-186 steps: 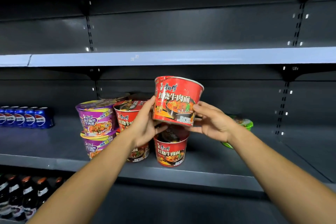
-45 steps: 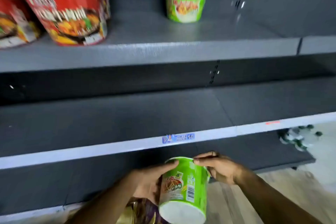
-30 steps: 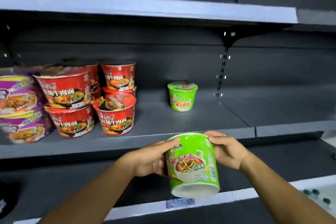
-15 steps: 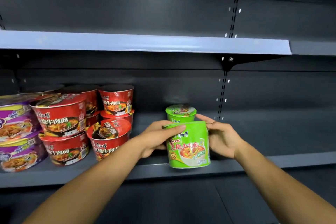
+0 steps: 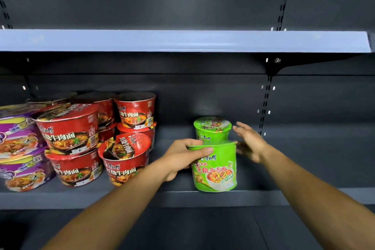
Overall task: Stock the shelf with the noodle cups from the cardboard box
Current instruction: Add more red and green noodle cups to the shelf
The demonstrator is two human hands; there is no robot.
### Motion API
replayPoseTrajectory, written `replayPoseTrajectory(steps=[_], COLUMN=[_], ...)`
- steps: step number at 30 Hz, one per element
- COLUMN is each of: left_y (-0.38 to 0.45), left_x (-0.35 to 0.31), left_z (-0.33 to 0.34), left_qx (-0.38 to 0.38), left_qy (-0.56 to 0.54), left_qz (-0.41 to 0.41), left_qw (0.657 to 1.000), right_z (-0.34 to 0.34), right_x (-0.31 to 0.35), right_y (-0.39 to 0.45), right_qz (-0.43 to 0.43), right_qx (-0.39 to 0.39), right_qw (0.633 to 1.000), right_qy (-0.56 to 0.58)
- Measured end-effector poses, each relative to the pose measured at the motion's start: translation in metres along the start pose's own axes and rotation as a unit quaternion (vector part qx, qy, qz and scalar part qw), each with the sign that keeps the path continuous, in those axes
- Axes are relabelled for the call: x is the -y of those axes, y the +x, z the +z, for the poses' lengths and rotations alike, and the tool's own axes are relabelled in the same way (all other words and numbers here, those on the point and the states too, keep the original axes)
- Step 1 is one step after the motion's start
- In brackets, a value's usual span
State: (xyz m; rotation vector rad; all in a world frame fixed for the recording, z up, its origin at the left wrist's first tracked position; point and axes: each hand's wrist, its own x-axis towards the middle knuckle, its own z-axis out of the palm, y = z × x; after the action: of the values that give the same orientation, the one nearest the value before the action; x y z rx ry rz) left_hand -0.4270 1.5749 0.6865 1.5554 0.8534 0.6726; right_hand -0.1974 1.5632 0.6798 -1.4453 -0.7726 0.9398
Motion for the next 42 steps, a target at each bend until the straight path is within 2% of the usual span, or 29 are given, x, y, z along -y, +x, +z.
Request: replayPoseTrajectory(steps=[5, 11, 16, 21, 29, 35, 39, 42], left_y=[0.009, 0.02, 0.018, 0.018, 0.013, 0.003, -0.005, -0.011], left_x=[0.002, 0.005, 0.013, 0.018, 0.021, 0.021, 0.024, 0.027], left_z=[0.007, 0.01, 0.015, 0.019, 0.003, -0.017, -0.032, -0.04], left_qx=[-0.011, -0.028, -0.077, -0.097, -0.114, -0.139, -0.146, -0.147], left_qy=[0.013, 0.017, 0.215, 0.292, 0.282, 0.271, 0.277, 0.269], left_qz=[0.012, 0.043, 0.086, 0.111, 0.129, 0.112, 0.114, 0.116], left_qw=[1.0, 0.999, 0.97, 0.945, 0.944, 0.946, 0.943, 0.945], right_z=[0.008, 0.01, 0.014, 0.016, 0.034, 0.07, 0.09, 0.1], right_x=[-0.001, 0.009, 0.011, 0.011, 0.018, 0.022, 0.027, 0.028], right_y=[0.014, 0.027, 0.043, 0.05, 0.046, 0.052, 0.052, 0.051], right_qz=[0.029, -0.04, -0.038, -0.005, -0.014, -0.081, -0.099, -0.134], right_qx=[0.044, 0.038, 0.045, 0.076, 0.115, 0.071, 0.043, 0.04], right_qw=[0.999, 0.996, 0.995, 0.989, 0.978, 0.945, 0.935, 0.913], right_qy=[-0.005, -0.074, -0.082, -0.127, -0.174, -0.309, -0.338, -0.382])
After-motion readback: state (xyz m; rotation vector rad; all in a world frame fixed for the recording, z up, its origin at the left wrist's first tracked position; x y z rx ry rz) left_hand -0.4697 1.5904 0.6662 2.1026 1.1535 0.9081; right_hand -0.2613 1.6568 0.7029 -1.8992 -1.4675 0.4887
